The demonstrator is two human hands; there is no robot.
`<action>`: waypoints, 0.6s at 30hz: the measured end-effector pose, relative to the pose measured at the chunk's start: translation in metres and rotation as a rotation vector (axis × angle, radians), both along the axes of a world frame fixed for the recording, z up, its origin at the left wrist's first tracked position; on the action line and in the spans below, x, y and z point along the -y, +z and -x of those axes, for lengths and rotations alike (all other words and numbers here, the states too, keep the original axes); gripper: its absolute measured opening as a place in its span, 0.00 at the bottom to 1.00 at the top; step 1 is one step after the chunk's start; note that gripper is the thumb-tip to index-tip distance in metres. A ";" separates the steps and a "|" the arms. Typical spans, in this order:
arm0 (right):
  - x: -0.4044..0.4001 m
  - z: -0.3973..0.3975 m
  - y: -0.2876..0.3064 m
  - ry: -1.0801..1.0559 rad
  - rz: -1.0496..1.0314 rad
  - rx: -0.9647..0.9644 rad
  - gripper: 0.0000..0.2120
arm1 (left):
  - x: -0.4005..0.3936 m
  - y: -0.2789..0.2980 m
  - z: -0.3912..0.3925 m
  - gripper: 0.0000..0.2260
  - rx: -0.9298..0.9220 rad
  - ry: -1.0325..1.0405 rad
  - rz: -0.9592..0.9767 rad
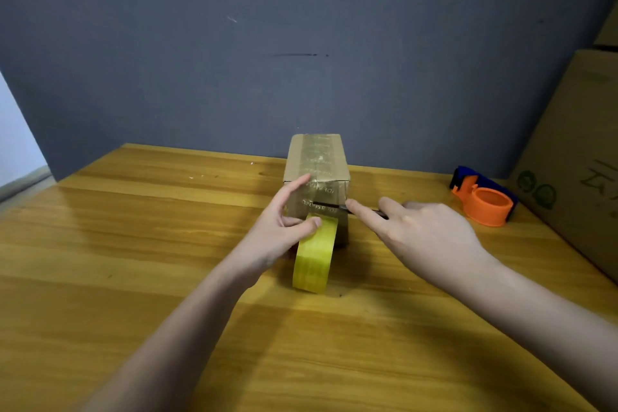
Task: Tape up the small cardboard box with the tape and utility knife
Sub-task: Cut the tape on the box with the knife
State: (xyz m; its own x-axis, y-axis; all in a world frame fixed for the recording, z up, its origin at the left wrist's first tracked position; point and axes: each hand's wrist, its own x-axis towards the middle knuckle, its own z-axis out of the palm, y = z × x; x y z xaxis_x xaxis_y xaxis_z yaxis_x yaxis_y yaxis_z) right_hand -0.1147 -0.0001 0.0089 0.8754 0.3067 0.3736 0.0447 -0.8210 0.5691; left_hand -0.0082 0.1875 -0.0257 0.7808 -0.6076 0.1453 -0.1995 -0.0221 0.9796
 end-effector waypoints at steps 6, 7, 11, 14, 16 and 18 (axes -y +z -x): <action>0.008 0.002 -0.008 -0.024 -0.016 0.028 0.35 | -0.001 -0.005 0.003 0.35 0.058 -0.003 0.093; 0.009 0.001 -0.011 -0.026 -0.035 0.038 0.33 | -0.001 -0.006 0.004 0.36 0.058 0.005 0.103; 0.011 0.003 -0.016 -0.012 -0.146 0.081 0.18 | -0.002 -0.011 0.011 0.35 -0.004 0.092 0.045; 0.013 0.004 -0.017 -0.055 -0.269 0.068 0.18 | -0.004 -0.012 0.020 0.31 -0.046 0.143 0.043; 0.013 0.006 -0.019 -0.081 -0.359 0.045 0.19 | -0.003 -0.011 0.026 0.28 -0.075 0.164 0.066; 0.012 0.008 -0.018 -0.112 -0.530 0.031 0.18 | -0.001 -0.011 0.032 0.27 -0.082 0.182 0.084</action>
State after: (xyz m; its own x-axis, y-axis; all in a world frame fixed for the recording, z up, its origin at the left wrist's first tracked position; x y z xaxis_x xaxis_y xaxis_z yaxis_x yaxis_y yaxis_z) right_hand -0.1224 -0.0121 -0.0089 0.8778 -0.0254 0.4783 -0.0698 -0.9947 0.0753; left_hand -0.0405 0.1886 -0.0363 0.8878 -0.4443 0.1204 -0.1188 0.0316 0.9924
